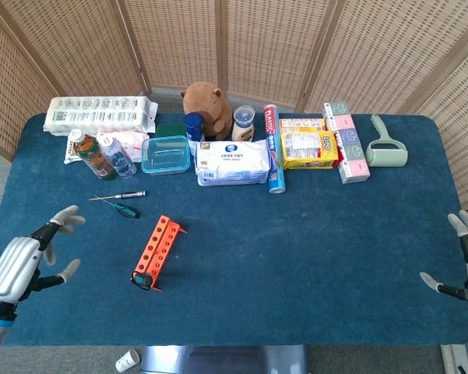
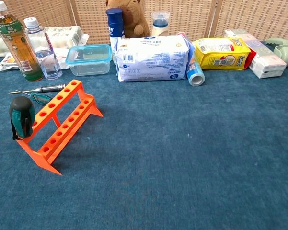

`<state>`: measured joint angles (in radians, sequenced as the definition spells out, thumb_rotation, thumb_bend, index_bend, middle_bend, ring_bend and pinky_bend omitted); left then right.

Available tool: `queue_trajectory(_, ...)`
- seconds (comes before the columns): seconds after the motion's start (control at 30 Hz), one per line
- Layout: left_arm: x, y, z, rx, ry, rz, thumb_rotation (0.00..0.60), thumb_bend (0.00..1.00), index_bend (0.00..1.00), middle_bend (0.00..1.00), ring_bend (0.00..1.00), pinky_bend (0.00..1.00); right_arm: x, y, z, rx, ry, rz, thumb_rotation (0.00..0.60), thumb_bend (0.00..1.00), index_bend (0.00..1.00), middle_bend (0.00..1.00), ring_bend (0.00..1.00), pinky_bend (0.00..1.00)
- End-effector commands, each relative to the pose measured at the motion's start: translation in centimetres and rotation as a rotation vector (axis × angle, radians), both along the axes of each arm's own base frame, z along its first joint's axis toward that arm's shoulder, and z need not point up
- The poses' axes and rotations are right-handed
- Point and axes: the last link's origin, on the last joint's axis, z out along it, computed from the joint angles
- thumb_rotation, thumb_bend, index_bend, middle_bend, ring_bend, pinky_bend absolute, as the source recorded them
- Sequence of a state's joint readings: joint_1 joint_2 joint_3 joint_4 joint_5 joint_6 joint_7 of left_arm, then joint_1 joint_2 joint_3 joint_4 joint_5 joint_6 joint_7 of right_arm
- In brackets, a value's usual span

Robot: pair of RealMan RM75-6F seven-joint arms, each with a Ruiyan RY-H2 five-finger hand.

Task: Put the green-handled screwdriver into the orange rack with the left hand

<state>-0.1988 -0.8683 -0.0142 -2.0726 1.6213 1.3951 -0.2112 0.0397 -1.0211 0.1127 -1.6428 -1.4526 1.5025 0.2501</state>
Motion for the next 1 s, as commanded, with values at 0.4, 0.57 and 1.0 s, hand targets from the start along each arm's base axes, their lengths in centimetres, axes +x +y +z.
queue_trajectory(0.4, 3.4, -3.1, -4.5, -0.109, 0.123, -0.268, 0.600, 0.27, 0.00, 0.04, 0.07, 0.25, 0.0, 0.1, 0.1, -0.005, -0.003, 0.003, 0.600, 0.09, 0.03, 0.00, 0.00, 0.00)
queue_trajectory(0.57, 4.8, -3.0, -6.5, -0.105, 0.183, -0.296, 0.600, 0.25, 0.00, 0.01, 0.04, 0.16, 0.0, 0.1, 0.2, -0.005, -0.006, 0.004, 0.600, 0.09, 0.03, 0.00, 0.00, 0.00)
queue_trajectory(1.0, 7.8, -1.5, -11.5, -0.084, 0.270, -0.319, 0.600, 0.23, 0.00, 0.00, 0.02, 0.15, 0.0, 0.1, 0.3, -0.005, -0.008, 0.004, 0.600, 0.09, 0.03, 0.00, 0.00, 0.00)
